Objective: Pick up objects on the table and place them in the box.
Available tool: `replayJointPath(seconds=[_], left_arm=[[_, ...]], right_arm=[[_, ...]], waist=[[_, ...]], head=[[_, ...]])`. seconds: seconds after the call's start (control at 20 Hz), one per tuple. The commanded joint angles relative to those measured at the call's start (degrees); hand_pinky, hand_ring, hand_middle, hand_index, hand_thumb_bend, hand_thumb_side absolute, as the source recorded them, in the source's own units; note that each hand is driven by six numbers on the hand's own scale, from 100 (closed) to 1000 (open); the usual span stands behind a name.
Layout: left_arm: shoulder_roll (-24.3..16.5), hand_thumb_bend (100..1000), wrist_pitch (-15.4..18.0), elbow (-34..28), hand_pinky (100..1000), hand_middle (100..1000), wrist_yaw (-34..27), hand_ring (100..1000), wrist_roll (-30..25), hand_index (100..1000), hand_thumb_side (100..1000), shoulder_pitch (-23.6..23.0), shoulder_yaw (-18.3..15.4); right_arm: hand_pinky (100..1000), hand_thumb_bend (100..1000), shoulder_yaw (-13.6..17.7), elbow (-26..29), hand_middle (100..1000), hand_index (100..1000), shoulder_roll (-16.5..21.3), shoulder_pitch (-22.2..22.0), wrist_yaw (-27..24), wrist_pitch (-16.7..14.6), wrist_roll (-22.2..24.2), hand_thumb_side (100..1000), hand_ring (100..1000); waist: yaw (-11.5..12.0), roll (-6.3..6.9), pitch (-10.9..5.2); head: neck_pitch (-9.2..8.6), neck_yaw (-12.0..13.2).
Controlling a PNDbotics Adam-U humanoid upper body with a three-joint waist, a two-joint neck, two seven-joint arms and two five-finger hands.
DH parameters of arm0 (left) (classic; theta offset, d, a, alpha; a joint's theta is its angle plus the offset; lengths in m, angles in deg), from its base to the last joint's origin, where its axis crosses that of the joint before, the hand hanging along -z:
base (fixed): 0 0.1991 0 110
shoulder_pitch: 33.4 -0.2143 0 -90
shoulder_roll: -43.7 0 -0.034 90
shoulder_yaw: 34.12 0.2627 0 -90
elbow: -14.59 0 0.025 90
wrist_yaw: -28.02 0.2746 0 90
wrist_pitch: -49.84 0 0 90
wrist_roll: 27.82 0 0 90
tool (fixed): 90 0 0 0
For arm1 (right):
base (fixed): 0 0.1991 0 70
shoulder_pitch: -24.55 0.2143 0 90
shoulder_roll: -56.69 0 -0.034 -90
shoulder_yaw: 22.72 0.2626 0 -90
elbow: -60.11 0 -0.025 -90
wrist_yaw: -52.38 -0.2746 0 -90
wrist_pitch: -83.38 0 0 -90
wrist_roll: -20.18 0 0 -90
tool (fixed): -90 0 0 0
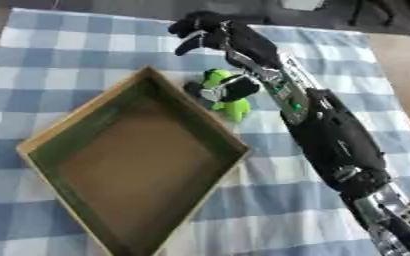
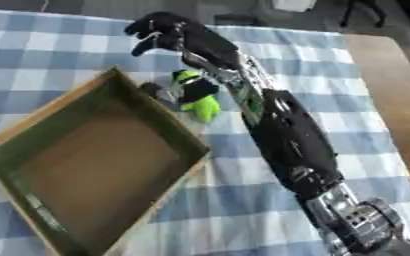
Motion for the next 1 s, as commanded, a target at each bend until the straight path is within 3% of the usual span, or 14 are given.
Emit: replayJointPath(seconds=[0.05, 0.45, 0.7, 1.0], left_arm=[[-0.80, 519, 0.28, -0.99, 193, 708, -0.44, 641, -0.11, 825, 723, 1.04, 0.01], [-0.74, 519, 0.35, -0.99, 188, 708, -0.39, 642, -0.23, 825, 722, 1.05, 0.07], [-0.64, 519, 0.45, -0.99, 186, 708, -0.46, 642, -0.31, 825, 722, 1.27, 0.15], [-0.55, 518, 0.55, -0.99, 185, 708, -0.49, 642, -0.47, 825, 721, 1.47, 0.25]], right_arm=[[898, 322, 2.33, -2.80, 848, 750, 0.37, 1.57, 4.36, -0.04, -5.54, 558, 754], [900, 303, 3.40, -7.69, 850, 755, -0.26, 1.32, 12.64, 1.07, -13.45, 535, 759], [901, 287, 3.73, -9.93, 853, 762, -1.32, 0.80, 16.40, 2.47, -15.66, 556, 763], [902, 286, 4.00, -11.41, 853, 761, -1.87, 0.84, 19.27, 3.30, -17.63, 559, 763]], waist=[[0.03, 0.51, -0.67], [-0.06, 0.53, -0.45], [-0.01, 0.59, -0.24], [0.07, 0.62, 0.00]], head=[[-0.02, -1.15], [-0.02, -2.19], [-0.02, -4.85], [-0.02, -5.49]])
